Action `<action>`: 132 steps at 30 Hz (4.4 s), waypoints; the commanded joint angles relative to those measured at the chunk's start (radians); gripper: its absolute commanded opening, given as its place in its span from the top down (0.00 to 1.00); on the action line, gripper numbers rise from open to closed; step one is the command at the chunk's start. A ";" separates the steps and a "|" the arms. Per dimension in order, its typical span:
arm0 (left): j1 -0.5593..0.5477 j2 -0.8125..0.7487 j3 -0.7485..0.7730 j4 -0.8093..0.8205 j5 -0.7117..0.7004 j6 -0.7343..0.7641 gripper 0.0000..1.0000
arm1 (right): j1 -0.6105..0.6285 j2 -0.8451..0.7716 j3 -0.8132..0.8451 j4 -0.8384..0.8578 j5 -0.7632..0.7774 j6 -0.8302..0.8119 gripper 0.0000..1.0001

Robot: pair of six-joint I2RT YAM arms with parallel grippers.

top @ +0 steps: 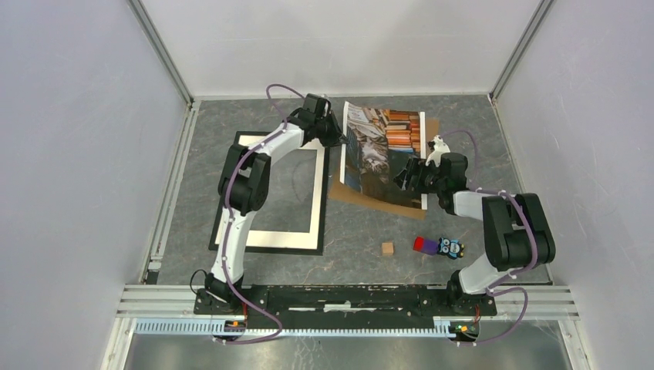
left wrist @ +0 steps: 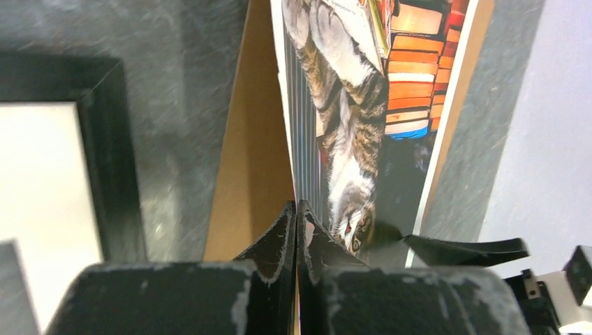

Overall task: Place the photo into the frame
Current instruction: Pick up the photo at the center of the board, then turn over the photo from the photo frame, then place the photo in the photo frame.

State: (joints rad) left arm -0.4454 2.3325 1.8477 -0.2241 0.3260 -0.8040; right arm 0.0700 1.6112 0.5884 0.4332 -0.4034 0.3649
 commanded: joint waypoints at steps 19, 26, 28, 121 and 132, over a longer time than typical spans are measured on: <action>-0.001 -0.988 0.088 -1.008 -1.030 0.535 0.98 | 0.000 -0.269 -0.107 -0.084 0.159 -0.067 0.11; -0.001 -1.031 0.138 -1.116 -1.430 0.634 0.98 | 0.000 -0.247 -0.122 -0.037 0.101 -0.040 0.12; -0.003 -1.027 0.086 -1.087 -1.425 0.659 0.98 | -0.001 -0.252 -0.127 -0.032 0.106 -0.040 0.12; -0.288 -0.424 -0.256 -0.652 -0.779 0.569 0.05 | 0.000 -0.124 -0.086 -0.033 0.114 -0.057 0.13; -0.286 -0.688 -0.331 -0.593 -0.688 0.568 0.00 | 0.085 -0.144 -0.036 -0.130 0.268 -0.087 0.13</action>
State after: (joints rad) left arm -0.7345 1.7855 1.5513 -0.8764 -0.4274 -0.1989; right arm 0.1104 1.4750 0.5011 0.3504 -0.2260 0.3073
